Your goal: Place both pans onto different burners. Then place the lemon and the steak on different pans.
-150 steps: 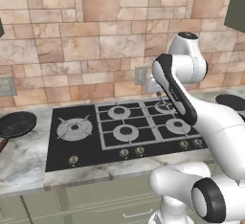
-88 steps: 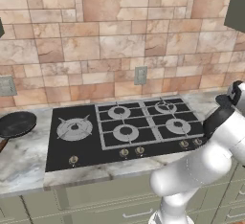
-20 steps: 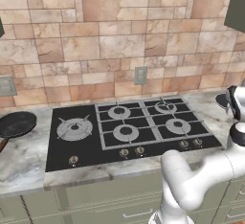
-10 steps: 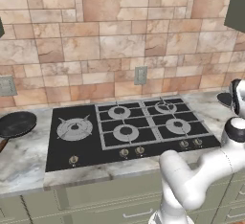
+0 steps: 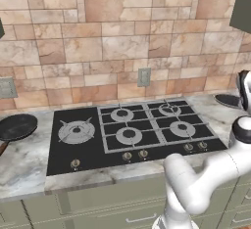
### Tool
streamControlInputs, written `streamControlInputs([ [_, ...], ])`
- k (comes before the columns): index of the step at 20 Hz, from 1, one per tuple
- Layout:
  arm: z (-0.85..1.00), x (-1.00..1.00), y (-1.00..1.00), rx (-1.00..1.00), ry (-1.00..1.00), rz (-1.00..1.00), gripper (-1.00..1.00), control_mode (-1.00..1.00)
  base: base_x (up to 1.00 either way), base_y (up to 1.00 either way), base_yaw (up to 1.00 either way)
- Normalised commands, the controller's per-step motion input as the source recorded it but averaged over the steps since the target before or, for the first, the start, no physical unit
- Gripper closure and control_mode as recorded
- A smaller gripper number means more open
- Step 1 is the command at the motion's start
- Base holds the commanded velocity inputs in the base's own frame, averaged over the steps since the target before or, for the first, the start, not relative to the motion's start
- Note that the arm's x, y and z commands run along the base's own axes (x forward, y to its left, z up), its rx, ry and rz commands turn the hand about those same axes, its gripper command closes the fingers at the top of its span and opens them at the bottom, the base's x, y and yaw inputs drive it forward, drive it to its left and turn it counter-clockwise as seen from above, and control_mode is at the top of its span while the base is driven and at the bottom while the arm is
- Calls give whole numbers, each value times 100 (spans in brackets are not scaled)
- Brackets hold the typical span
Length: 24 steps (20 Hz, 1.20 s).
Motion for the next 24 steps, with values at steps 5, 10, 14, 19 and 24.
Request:
streamControlInputs([
  [5,8,-53,74,0,1,24,100,-100,0,0,0],
  [10,1,-76,69,1,0,22,100,-100,0,0,0],
  [14,0,-77,45,9,-12,20,100,-100,0,0,0],
  [19,0,-17,26,10,-31,17,100,-100,0,0,0],
  [24,4,8,31,7,-8,27,100,-100,0,0,0],
])
